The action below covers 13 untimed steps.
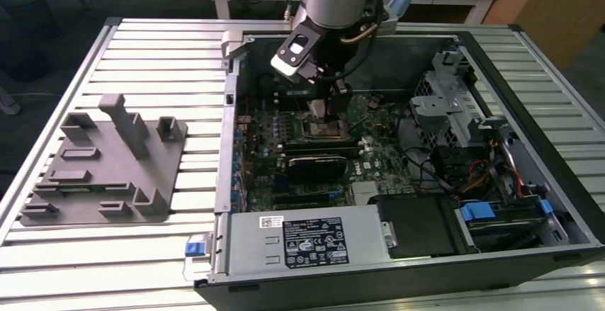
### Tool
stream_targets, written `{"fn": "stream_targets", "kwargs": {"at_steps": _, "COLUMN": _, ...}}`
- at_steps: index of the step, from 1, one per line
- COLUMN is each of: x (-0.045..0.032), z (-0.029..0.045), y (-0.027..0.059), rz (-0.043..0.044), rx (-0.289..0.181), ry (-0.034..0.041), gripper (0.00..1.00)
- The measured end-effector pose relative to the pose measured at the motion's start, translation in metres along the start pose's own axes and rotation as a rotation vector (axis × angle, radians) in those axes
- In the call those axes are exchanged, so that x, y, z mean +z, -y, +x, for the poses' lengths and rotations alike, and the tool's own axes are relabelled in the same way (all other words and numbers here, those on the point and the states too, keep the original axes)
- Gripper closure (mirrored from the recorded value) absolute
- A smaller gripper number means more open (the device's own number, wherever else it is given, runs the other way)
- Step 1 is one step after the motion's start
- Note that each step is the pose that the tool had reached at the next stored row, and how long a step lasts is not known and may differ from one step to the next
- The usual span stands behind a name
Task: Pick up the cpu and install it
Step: 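Place the cpu into insertion slot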
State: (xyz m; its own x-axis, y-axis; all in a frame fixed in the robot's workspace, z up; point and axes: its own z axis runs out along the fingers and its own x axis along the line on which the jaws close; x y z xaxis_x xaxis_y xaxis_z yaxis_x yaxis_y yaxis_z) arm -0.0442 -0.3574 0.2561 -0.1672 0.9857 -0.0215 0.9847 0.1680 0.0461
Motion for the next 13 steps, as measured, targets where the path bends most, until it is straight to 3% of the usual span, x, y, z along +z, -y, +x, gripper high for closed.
{"fn": "stream_targets", "kwargs": {"at_steps": 5, "x": 0.0007, "z": 0.0000, "y": 0.0000, "rz": 0.0000, "rx": 0.000, "ry": 0.0000, "gripper": 0.46}}
{"fn": "stream_targets", "kwargs": {"at_steps": 13, "x": 0.0093, "z": 0.0002, "y": 0.0004, "rz": 0.0004, "rx": 0.019, "ry": 0.0008, "gripper": 0.46}}
